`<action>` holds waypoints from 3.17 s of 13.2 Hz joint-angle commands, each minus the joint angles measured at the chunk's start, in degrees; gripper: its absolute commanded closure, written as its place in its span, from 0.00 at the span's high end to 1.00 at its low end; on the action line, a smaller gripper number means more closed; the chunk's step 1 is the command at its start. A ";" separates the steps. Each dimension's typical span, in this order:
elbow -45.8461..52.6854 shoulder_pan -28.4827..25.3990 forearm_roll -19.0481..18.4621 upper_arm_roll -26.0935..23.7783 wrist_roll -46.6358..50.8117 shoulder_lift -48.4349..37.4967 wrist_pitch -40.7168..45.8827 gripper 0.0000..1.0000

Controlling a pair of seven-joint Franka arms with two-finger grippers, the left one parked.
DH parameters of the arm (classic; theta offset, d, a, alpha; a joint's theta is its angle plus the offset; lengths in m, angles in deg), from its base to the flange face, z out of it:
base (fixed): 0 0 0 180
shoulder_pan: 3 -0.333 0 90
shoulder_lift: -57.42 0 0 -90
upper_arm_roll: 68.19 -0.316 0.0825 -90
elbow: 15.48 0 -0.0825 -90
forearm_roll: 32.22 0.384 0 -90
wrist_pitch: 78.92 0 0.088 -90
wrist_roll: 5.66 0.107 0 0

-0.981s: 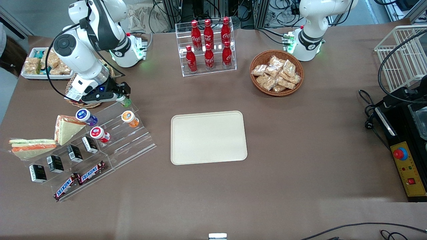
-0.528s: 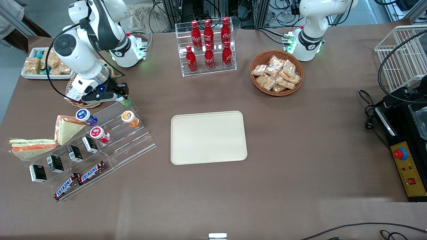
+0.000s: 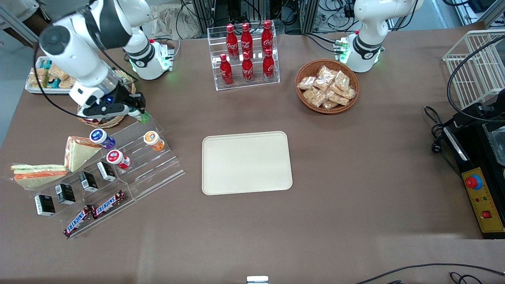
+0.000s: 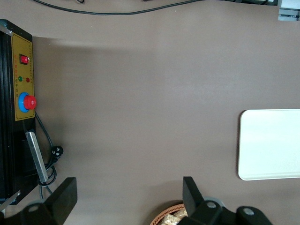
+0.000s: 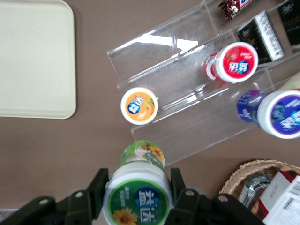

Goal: Place green gum on tray
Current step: 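Lift the bottle and carry it with the right gripper over the tray, then lower the bottle onto the tray corner and open the right gripper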

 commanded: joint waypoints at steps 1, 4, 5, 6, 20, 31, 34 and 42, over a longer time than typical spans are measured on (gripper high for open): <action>12.27 0.22 1.21 0.12 0.22 3.43 10.31 0.48; 25.64 -0.22 3.13 -0.23 4.42 9.05 18.59 0.48; 29.16 -1.27 5.06 -0.32 7.83 11.25 19.83 0.48; 32.24 -3.19 5.60 -0.32 11.87 13.36 20.28 0.48; 15.43 -24.73 1.21 -0.15 41.18 33.67 -24.30 0.49; 11.88 -25.27 -7.05 0.73 43.38 43.79 -37.72 0.61; 12.23 -24.57 -7.05 0.73 43.29 43.88 -37.73 1.00; 19.50 -23.42 -6.35 -0.23 42.67 36.78 -21.95 1.00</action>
